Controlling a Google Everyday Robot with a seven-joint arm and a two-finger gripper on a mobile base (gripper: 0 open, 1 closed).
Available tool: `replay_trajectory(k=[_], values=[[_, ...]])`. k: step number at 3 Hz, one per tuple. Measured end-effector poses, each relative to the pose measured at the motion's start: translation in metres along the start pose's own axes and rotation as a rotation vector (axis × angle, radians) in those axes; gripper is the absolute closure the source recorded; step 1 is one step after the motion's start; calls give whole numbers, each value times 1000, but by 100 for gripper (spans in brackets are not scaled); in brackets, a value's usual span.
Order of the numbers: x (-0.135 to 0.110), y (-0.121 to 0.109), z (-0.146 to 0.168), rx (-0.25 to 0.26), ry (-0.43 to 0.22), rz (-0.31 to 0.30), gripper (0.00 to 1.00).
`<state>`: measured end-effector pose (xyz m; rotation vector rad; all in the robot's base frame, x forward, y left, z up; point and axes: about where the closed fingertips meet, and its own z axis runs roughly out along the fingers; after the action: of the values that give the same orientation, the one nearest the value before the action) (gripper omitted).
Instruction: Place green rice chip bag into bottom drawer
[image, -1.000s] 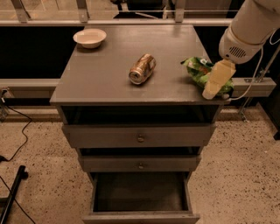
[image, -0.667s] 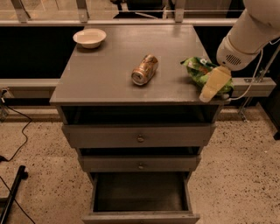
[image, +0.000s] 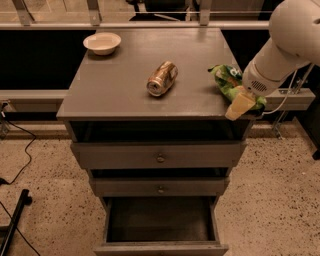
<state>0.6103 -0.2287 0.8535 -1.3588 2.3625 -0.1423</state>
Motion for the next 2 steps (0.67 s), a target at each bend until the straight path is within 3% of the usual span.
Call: replay_trajectory(k=[1, 2], values=[[-5, 8, 3, -5, -135, -21, 62], [-11, 28, -27, -31, -344, -59, 85]])
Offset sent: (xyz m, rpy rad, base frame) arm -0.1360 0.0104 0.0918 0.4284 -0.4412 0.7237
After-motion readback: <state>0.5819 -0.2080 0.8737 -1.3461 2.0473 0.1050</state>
